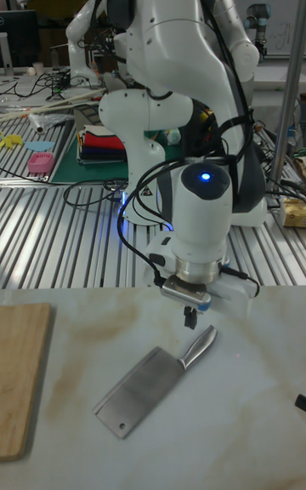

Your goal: Put the knife on the cutting board

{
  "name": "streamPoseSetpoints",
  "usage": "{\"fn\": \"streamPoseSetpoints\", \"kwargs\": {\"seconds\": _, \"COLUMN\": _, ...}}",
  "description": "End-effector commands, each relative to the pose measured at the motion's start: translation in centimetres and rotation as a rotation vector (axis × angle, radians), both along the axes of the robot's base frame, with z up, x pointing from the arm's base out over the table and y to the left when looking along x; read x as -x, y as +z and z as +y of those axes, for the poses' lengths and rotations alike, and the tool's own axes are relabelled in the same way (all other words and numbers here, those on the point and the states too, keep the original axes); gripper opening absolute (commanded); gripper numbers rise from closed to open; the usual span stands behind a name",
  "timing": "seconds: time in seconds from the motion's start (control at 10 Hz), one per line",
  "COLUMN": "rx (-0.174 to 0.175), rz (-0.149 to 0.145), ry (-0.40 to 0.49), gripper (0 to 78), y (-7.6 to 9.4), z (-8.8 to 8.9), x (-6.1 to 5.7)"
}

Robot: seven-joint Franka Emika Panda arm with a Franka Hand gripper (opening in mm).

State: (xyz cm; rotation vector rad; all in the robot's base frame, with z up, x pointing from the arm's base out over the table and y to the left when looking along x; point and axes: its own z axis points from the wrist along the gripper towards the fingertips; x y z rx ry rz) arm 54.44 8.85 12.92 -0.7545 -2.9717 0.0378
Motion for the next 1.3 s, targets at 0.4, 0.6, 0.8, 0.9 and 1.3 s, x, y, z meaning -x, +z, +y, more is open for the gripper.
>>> {"fn": "streamPoseSetpoints", "kwargs": {"seconds": 0.4, "rx": -0.001, "rz": -0.003, "ry": -0.035, "gripper": 0.0, "y": -1.9, "z": 0.0, "x": -1.6}}
{"fn": "streamPoseSetpoints", "kwargs": {"seconds": 0.6, "rx": 0.001, "rz": 0.000, "ry": -0.056, "gripper": 0.0, "y": -2.3, "z": 0.1, "x": -1.6}}
{"fn": "streamPoseSetpoints", "kwargs": {"seconds": 0.8, "rx": 0.010, "rz": -0.004, "ry": -0.088, "gripper": 0.0, "y": -2.6, "z": 0.1, "x": -1.7}}
{"fn": "streamPoseSetpoints", "kwargs": {"seconds": 0.9, "rx": 0.011, "rz": -0.005, "ry": -0.103, "gripper": 0.0, "y": -2.8, "z": 0.1, "x": -1.9}}
{"fn": "streamPoseSetpoints", "kwargs": {"seconds": 1.3, "rx": 0.020, "rz": -0.043, "ry": -0.110, "gripper": 0.0, "y": -3.5, "z": 0.0, "x": -2.3}}
